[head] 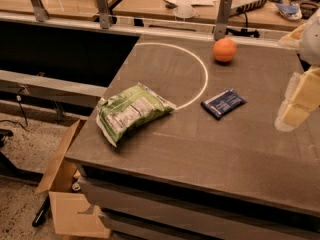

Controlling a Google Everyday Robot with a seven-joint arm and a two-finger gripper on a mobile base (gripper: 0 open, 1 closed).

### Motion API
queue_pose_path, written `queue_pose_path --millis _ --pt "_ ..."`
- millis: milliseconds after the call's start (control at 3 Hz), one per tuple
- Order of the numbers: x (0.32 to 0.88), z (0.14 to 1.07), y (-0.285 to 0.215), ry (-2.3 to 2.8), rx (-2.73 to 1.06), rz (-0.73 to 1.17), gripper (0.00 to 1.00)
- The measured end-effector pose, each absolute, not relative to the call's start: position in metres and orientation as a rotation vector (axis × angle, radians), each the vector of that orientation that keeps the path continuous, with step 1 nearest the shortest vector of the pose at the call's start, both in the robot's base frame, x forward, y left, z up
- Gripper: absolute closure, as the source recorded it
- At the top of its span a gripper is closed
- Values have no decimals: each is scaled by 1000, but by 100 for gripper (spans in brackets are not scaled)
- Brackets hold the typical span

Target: Pick orange

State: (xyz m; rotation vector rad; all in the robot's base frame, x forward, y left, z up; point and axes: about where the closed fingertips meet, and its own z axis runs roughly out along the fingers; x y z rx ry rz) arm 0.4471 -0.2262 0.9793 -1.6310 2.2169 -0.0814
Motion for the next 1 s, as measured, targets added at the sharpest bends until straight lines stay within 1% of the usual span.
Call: queue_pose_path --millis 333,1000 --pt "474 984 -270 2194 -1307 -32 0" --pt "552 976 -324 2080 -986 -50 0"
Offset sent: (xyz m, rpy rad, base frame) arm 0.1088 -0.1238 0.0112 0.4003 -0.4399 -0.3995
